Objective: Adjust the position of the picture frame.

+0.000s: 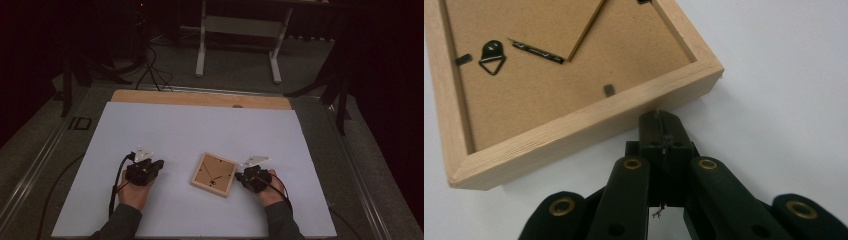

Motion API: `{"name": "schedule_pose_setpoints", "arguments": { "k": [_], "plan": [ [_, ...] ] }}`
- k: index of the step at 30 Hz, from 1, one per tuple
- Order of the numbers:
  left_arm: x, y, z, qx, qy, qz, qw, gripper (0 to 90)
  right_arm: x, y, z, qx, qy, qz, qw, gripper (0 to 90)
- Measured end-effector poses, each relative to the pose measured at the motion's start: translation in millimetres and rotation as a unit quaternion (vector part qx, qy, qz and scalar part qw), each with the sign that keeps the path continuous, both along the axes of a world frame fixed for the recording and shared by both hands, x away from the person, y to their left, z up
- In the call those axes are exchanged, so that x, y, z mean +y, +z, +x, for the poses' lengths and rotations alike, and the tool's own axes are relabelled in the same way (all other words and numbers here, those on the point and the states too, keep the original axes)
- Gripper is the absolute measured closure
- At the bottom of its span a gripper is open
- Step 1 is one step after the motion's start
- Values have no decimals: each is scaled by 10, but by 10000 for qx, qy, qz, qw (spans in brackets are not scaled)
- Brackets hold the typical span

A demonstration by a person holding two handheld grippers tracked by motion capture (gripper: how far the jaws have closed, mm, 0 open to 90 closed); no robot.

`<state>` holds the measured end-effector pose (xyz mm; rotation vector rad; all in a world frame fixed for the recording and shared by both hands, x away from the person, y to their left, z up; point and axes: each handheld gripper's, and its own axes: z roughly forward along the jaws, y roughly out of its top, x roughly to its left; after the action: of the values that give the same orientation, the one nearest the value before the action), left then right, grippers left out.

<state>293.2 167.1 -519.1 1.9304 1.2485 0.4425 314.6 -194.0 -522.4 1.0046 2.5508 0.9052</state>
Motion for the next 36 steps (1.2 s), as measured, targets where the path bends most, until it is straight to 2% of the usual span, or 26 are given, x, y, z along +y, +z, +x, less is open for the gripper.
{"name": "schedule_pose_setpoints", "arguments": {
  "k": [12, 20, 36],
  "plan": [
    [-233, -32, -62, 68, -463, 27, 9989, 892, 107, -9, -27, 28, 143, -12, 9999, 895],
    [-404, -77, -108, 160, -790, 90, 9967, 893, 166, -14, -47, 37, 294, -25, 9996, 895],
    [-458, -84, -126, 201, -959, 66, 9952, 894, 219, 19, -127, 192, 778, 76, 9968, 895]
  ]
}}
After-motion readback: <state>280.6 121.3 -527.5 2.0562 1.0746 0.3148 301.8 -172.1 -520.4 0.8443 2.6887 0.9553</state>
